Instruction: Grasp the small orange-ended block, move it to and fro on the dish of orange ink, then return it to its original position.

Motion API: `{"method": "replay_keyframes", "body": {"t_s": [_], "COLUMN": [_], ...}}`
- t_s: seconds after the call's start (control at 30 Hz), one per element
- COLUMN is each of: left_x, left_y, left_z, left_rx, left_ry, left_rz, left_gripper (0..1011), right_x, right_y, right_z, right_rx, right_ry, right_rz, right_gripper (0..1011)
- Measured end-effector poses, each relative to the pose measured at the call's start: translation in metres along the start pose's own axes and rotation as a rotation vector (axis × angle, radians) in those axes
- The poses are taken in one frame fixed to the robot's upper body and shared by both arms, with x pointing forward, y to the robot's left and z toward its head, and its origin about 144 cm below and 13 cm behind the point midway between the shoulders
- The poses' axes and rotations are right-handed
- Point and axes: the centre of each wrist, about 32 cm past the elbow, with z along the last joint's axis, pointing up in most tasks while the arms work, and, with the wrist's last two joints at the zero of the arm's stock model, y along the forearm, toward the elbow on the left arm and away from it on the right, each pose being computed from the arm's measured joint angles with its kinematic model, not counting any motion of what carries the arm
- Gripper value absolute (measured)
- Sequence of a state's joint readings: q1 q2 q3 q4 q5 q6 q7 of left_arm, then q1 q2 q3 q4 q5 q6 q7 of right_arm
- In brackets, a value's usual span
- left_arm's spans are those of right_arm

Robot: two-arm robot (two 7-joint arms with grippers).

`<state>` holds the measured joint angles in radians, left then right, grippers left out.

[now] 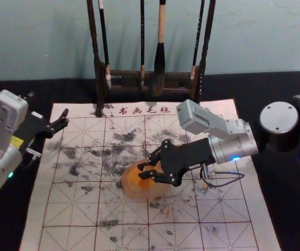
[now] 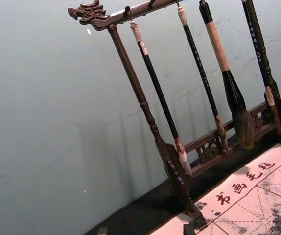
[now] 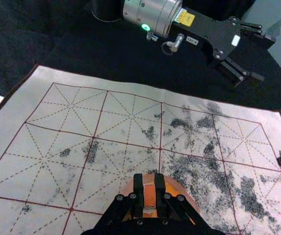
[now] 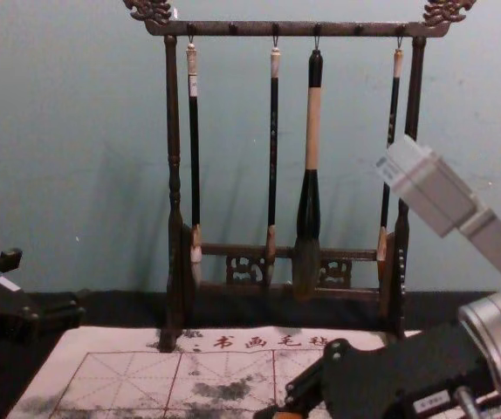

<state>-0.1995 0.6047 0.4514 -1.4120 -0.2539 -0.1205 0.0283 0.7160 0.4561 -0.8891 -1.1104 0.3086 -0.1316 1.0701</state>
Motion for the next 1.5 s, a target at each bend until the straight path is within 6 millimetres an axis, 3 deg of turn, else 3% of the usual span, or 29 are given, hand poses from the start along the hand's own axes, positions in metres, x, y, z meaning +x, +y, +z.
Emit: {"method": "replay_keyframes", "body": {"t_s": [0.73, 1.5], "left_x": [0.000, 0.000], "left_y": [0.000, 0.000], "left_z": [0.000, 0.000], "left_rx": [0.000, 0.000], "left_ry": [0.000, 0.000], "left_rz": [0.000, 0.000], "left_gripper": [1001, 1001], "right_x": [0.020, 0.023], "right_y": [0.015, 0.008], "right_z": [-0.002, -0.004], "right_rx": [0.015, 0.005], "right_ry": [0.006, 0.006], "right_rz": [-0.012, -0.052], "right_gripper": [133, 133]}}
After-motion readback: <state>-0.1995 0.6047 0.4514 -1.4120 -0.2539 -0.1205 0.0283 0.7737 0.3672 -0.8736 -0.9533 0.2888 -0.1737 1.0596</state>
